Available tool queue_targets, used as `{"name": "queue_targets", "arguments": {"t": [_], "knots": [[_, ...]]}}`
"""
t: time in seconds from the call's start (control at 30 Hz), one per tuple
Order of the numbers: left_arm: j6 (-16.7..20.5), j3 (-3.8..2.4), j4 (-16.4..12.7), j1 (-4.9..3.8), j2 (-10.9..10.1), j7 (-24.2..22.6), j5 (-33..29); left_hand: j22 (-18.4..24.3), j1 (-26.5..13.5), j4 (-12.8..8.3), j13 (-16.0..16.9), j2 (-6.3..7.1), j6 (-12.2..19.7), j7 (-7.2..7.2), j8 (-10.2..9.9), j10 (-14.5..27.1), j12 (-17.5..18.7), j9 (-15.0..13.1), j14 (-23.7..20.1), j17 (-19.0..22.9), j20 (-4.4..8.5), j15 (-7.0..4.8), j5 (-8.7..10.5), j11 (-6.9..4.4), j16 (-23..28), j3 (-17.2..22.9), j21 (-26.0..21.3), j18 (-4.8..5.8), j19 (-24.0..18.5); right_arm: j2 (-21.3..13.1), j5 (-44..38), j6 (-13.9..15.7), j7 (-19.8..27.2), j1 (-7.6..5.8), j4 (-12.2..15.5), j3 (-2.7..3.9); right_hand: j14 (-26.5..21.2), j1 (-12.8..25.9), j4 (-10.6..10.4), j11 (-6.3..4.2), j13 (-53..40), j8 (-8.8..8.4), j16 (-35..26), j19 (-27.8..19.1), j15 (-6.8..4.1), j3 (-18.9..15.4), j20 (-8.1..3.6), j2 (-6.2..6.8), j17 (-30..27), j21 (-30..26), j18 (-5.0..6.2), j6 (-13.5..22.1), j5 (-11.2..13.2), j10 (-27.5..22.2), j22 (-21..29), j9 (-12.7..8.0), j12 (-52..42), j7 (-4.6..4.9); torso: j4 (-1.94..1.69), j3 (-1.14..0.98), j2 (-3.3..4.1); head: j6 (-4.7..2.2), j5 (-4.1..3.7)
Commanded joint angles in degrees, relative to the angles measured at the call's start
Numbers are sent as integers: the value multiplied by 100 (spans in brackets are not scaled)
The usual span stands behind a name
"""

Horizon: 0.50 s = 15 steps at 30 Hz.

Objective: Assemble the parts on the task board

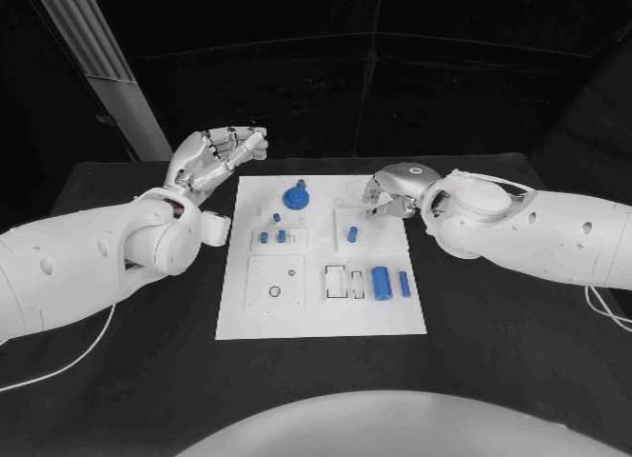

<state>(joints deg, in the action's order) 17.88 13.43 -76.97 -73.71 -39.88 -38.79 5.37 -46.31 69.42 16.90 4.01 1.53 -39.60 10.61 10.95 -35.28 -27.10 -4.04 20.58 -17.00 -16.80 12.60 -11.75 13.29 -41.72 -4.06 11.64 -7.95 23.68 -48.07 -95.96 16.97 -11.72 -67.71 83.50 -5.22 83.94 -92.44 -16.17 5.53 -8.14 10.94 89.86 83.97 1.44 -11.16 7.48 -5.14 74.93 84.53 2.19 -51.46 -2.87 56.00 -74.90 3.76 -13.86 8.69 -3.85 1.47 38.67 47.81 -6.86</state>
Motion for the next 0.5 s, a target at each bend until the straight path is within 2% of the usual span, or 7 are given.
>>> {"name": "queue_targets", "arguments": {"t": [0.03,0.33,0.5], "knots": [[-70,-4,-14,-8,-6,-1126,-38,14,3,-11,3,-55,50,458,38,45,-27,1,-50,19,17,7,-34,-17,-45,29,-26,87,45,27,-184,-229,-252,-7,-18,3,606,-90,-13,-9,32,-48,14,286,-33,22,-32,-20,1507,-1,-67,-51,18,61,-1263,8,41,1,3,-1,-1,-6,-5],[-74,-4,-13,-8,-9,-1078,-39,45,35,-12,2,-89,76,460,75,71,-82,1,-73,76,17,10,-85,-15,-96,12,-52,91,62,67,-260,-367,-382,-4,-35,3,606,-202,-24,-62,155,-77,14,287,-71,57,-56,-53,1507,2,-67,-189,18,262,-1266,15,93,-62,5,0,3,1,-20],[-63,-4,-1,-9,-5,-1057,-39,54,45,-12,0,-102,91,463,87,89,-99,2,-82,97,17,11,-101,-13,-115,4,-59,92,72,110,-267,-466,-406,-3,-56,3,606,-216,-40,-118,247,-95,14,272,-125,50,-100,-80,1507,-25,-59,-289,18,403,-1255,17,145,-134,0,-2,0,41,-12]]}}
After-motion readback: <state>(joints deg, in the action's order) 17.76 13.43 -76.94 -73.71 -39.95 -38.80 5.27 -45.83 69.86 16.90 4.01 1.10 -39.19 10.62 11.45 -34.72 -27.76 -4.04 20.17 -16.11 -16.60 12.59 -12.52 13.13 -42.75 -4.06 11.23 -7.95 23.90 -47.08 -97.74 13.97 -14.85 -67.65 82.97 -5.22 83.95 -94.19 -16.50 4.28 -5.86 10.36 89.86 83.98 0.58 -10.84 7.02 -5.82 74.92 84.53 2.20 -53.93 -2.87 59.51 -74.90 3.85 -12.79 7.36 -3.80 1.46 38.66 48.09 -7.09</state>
